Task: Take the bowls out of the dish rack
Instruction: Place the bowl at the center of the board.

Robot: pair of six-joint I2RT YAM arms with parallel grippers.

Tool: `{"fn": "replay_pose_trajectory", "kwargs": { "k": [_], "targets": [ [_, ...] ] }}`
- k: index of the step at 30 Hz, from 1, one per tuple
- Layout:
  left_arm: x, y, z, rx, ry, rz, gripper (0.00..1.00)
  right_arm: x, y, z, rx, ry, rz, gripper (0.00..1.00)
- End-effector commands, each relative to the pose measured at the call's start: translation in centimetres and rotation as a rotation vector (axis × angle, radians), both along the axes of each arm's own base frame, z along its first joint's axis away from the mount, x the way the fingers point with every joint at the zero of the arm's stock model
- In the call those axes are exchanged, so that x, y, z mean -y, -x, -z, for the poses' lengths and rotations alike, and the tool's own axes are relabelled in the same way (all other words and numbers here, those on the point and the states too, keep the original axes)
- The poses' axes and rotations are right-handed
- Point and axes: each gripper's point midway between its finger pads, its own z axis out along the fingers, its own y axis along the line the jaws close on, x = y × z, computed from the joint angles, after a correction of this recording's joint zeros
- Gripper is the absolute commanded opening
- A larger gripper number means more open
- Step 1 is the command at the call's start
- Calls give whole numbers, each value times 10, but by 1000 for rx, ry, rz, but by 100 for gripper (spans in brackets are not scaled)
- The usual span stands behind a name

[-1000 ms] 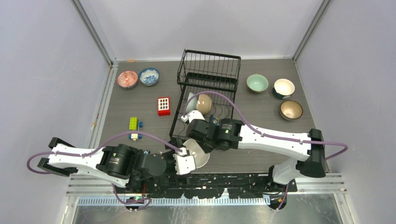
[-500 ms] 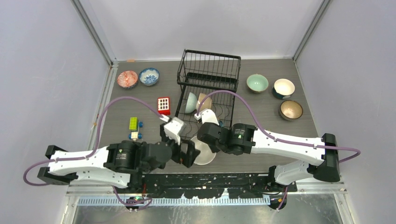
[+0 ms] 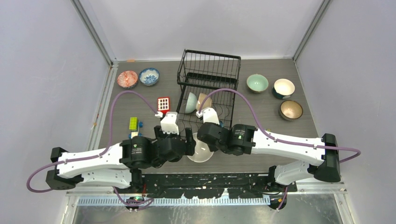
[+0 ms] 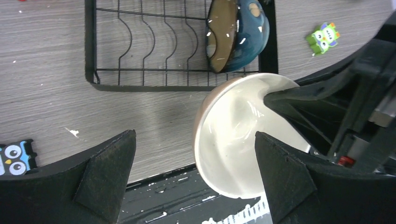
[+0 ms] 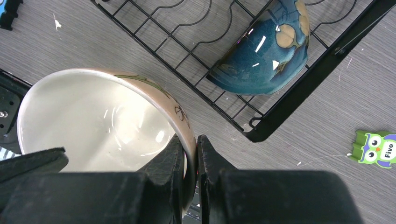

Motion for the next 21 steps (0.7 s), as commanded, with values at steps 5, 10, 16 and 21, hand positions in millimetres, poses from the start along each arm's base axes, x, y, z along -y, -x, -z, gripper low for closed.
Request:
{"fn": "replay_pose_trajectory", "kwargs": {
  "k": [5,10,16,21],
  "targets": [
    [-16,-15,0,7,-8,-117,100,-21,-14,-51,69,-216,82,1],
    [-11,-15,13,-23,-32,-118,94,-23,-16,-53,60,-238,110,1],
    [-6,-15,21,-41,-60,-133,82,-27,-19,-50,40,-261,159,1],
    [-7,-15,26,-44,-58,-145,75,-29,-22,-49,27,-282,188,1]
  ]
}}
